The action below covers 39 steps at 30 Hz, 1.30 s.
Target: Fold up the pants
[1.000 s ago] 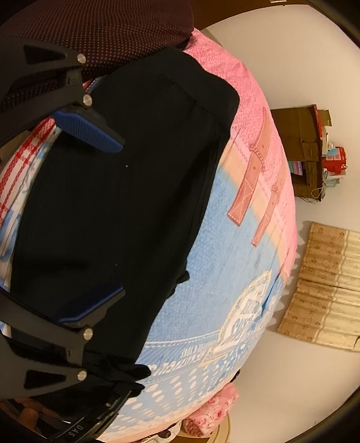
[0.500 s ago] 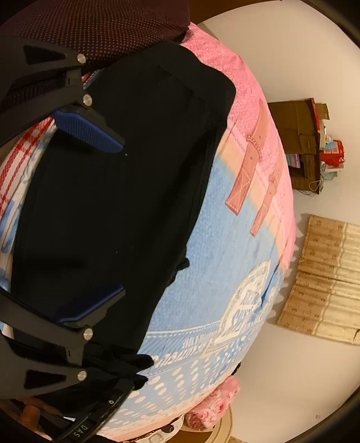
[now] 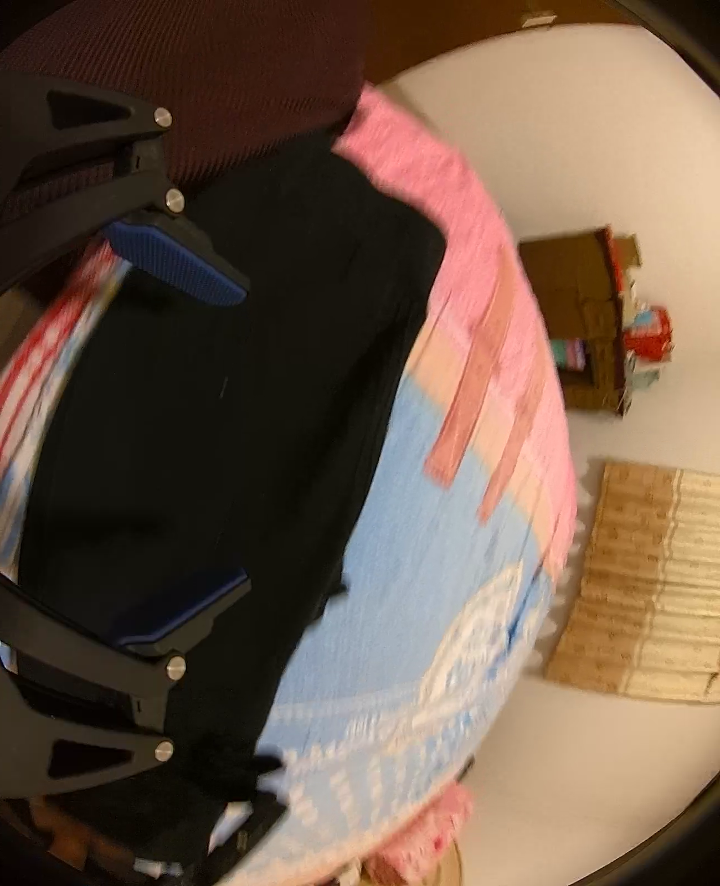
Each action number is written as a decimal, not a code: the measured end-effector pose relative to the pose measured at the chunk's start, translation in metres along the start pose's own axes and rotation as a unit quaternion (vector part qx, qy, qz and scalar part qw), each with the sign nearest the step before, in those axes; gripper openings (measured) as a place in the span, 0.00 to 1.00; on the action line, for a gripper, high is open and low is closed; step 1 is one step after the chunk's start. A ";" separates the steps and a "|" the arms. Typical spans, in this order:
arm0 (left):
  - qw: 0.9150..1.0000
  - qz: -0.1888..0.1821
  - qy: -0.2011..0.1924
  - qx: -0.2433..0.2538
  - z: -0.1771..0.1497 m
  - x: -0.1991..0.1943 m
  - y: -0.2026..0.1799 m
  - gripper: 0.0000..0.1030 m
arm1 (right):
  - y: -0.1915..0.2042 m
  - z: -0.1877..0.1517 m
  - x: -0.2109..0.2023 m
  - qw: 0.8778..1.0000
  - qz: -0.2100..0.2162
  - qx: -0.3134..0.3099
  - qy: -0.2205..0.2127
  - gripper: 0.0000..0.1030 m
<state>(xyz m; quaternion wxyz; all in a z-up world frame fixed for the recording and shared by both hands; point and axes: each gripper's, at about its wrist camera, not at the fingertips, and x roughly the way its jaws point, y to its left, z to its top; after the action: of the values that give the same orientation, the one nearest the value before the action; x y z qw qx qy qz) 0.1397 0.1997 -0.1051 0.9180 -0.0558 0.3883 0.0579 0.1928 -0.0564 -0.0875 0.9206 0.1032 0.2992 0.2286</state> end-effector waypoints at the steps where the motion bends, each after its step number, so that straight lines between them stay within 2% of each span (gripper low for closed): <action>1: 1.000 0.011 -0.003 -0.004 0.003 0.000 0.007 0.94 | 0.000 -0.001 -0.005 1.000 0.000 0.001 -0.007 0.13; 6: 0.996 0.055 -0.028 -0.066 0.025 -0.002 0.068 0.95 | 0.002 -0.009 -0.030 0.999 -0.029 -0.018 -0.029 0.13; 8: 0.994 0.061 -0.034 -0.083 0.037 0.002 0.090 0.96 | -0.003 -0.017 -0.031 0.999 -0.030 -0.006 -0.018 0.13; 11: 0.995 0.026 -0.020 -0.092 0.062 0.025 0.115 0.96 | -0.011 -0.028 -0.026 0.999 -0.030 0.014 0.001 0.13; 15: 0.999 0.026 0.002 -0.025 0.087 0.059 0.108 0.96 | -0.016 -0.035 -0.024 0.999 -0.027 0.033 0.012 0.13; 17: 0.999 0.029 0.034 -0.012 0.092 0.084 0.107 0.96 | -0.017 -0.036 -0.027 0.999 -0.027 0.035 0.013 0.13; 21: 0.994 0.011 0.104 -0.041 0.086 0.120 0.108 0.97 | -0.019 -0.034 -0.040 0.999 -0.033 0.036 0.008 0.13; 23: 0.993 0.003 0.099 -0.061 0.086 0.119 0.112 0.97 | -0.021 -0.033 -0.046 0.998 -0.038 0.040 0.006 0.13; 25: 0.993 0.000 0.102 -0.060 0.084 0.119 0.112 0.95 | -0.026 -0.034 -0.049 0.998 -0.043 0.050 0.005 0.14; 26: 0.993 -0.001 0.100 -0.056 0.083 0.116 0.110 0.88 | -0.028 -0.034 -0.050 0.997 -0.045 0.055 0.004 0.14; 27: 0.994 -0.004 0.097 -0.049 0.082 0.113 0.109 0.76 | -0.029 -0.034 -0.051 0.997 -0.047 0.060 0.004 0.14; 28: 0.995 -0.010 0.094 -0.046 0.081 0.110 0.110 0.69 | -0.032 -0.035 -0.052 0.997 -0.050 0.066 0.004 0.14; 30: 0.995 -0.020 0.086 -0.056 0.078 0.101 0.113 0.40 | -0.036 -0.036 -0.053 0.996 -0.051 0.080 0.004 0.14; 32: 0.992 -0.039 0.087 -0.077 0.076 0.096 0.118 0.30 | -0.040 -0.037 -0.056 0.995 -0.053 0.089 0.002 0.14; 35: 0.991 -0.032 0.085 -0.097 0.075 0.085 0.115 0.26 | -0.044 -0.037 -0.066 0.993 -0.060 0.098 -0.006 0.14; 37: 0.989 -0.042 0.076 -0.122 0.077 0.069 0.108 0.26 | -0.047 -0.038 -0.077 0.992 -0.067 0.104 -0.017 0.14; 39: 0.989 -0.057 0.055 -0.124 0.082 0.042 0.090 0.26 | -0.053 -0.039 -0.090 0.991 -0.076 0.110 -0.029 0.14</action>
<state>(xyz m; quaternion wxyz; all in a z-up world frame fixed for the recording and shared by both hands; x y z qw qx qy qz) 0.2133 0.3033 -0.0844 0.8829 -0.1944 0.4245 0.0501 0.1243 -0.1442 -0.0909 0.9268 0.1872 0.3024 0.1207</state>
